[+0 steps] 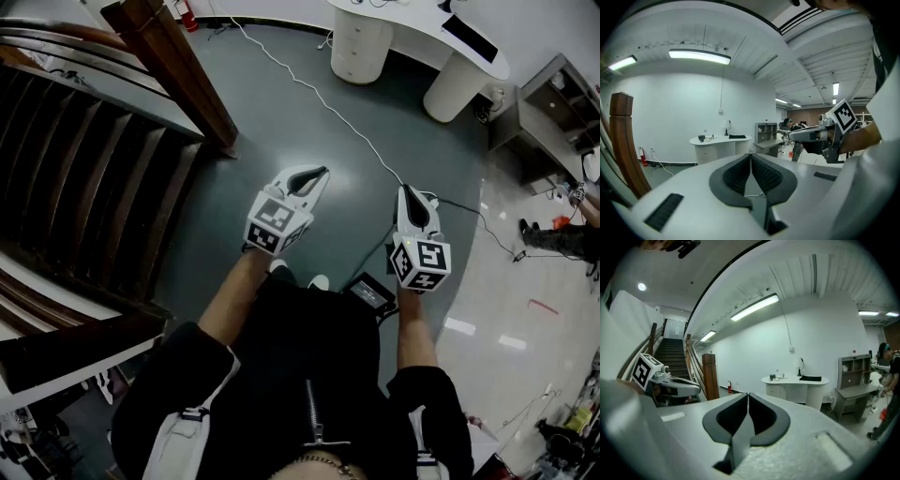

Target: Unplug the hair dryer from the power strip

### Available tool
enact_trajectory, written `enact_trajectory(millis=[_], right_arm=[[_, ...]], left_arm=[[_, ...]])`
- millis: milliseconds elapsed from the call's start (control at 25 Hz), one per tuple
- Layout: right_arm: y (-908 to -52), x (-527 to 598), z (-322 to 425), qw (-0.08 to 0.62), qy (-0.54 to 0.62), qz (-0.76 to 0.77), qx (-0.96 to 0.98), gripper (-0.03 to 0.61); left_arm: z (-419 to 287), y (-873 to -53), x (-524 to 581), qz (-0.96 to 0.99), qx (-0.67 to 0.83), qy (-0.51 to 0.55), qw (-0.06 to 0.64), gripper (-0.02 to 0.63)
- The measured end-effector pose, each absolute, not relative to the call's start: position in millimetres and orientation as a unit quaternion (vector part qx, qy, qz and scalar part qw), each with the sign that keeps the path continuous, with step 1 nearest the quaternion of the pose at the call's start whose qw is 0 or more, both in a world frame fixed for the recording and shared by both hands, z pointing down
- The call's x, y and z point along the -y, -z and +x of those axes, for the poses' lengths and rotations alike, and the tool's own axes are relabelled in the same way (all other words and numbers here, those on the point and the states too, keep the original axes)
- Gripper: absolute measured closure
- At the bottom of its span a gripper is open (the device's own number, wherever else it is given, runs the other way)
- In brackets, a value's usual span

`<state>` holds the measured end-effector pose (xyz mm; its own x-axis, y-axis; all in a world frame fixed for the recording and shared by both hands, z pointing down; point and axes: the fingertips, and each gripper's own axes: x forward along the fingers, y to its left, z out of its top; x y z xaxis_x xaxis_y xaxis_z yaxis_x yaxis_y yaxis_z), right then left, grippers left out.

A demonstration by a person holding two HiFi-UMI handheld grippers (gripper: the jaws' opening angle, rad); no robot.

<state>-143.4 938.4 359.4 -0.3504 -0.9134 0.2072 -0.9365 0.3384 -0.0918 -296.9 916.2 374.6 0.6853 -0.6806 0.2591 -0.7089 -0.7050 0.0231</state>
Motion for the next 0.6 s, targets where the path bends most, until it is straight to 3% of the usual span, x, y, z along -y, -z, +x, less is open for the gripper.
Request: enact_trajectory(millis=[600], right_arm=[[-365.6,-940.9,-142.9,0.083,-0.088,0.558,0.821,0.574]], left_arm=[[-289.3,-381.8,-916.4,0.914,0.378,-0.127,0.069,0.594]])
